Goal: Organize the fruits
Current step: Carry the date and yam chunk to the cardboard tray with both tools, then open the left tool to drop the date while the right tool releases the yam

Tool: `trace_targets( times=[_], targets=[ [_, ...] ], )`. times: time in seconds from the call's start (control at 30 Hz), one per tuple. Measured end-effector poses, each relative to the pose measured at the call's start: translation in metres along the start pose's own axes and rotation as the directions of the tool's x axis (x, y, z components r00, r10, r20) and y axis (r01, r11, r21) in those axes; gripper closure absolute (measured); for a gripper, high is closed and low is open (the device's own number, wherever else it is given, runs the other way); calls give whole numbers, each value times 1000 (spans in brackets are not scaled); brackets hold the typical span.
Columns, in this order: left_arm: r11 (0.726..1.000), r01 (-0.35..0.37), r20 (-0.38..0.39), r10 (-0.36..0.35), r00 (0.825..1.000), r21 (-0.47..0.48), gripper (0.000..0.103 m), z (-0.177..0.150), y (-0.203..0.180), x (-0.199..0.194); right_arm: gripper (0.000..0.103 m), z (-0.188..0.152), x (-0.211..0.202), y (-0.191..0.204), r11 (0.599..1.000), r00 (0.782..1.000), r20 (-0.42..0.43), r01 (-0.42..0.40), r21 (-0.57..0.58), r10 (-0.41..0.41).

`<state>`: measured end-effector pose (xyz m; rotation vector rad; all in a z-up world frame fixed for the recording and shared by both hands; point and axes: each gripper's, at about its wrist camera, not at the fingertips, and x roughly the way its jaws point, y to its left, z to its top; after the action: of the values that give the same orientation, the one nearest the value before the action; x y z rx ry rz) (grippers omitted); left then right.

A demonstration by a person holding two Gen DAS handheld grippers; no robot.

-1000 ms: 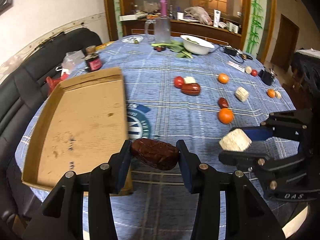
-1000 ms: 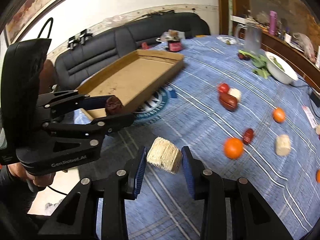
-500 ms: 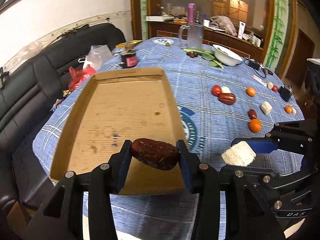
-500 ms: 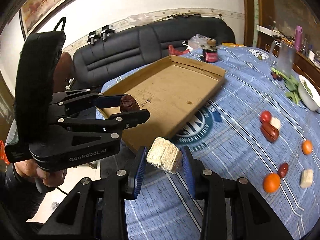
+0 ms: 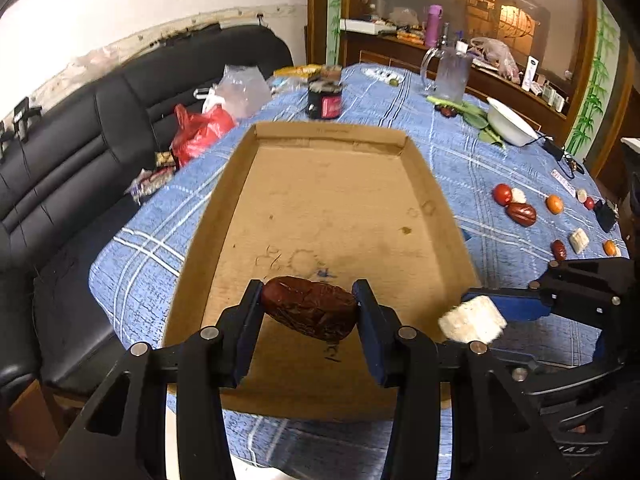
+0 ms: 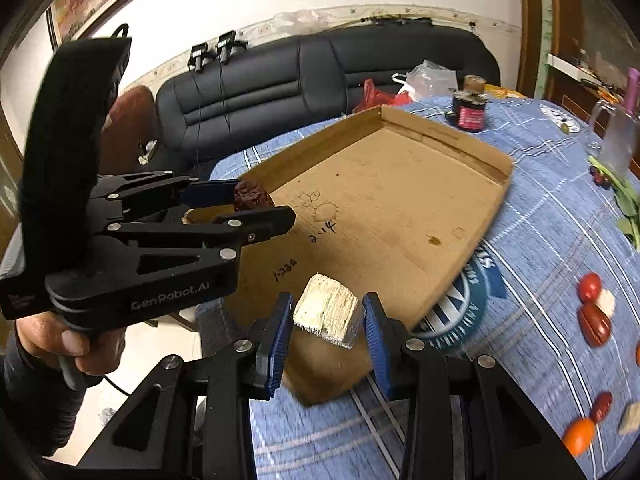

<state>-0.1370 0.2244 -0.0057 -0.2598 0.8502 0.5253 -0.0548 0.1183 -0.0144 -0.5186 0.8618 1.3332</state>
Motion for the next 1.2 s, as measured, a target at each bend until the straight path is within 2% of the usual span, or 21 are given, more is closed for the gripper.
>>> trace_targets(
  times=[0.23, 0.53, 0.6, 0.67, 0.73, 0.97, 1.2],
  targets=[
    [1000, -6, -50, 6, 999, -1, 60, -7, 5, 19, 68, 5, 37, 1, 1000, 997, -69, -26, -13, 25],
    [1000, 3, -98, -4, 995, -7, 60, -16, 8, 31, 66, 4, 45, 2, 999, 995, -90, -36, -18, 34],
    [1000, -1, -99, -1, 995, -18, 59, -17, 9, 30, 64, 3, 43, 2, 999, 996, -85, -34, -15, 33],
    [999, -13, -102, 10, 995, -31, 43, -16, 11, 30, 58, 2, 39, 3, 999, 997, -76, -32, -17, 31],
    [999, -14, -86, 10, 996, -45, 40, -16, 14, 24, 51, 1, 33, 5, 1000, 998, -63, -20, -22, 18],
    [999, -6, -45, 4, 999, -54, 40, -9, 11, 4, 51, -5, 8, 3, 1000, 1000, -15, -27, -2, 27],
    [999, 45, -14, -45, 999, -23, 40, -2, -15, -11, 51, -27, -31, -16, 999, 999, 36, 6, 53, -8]
  ],
)
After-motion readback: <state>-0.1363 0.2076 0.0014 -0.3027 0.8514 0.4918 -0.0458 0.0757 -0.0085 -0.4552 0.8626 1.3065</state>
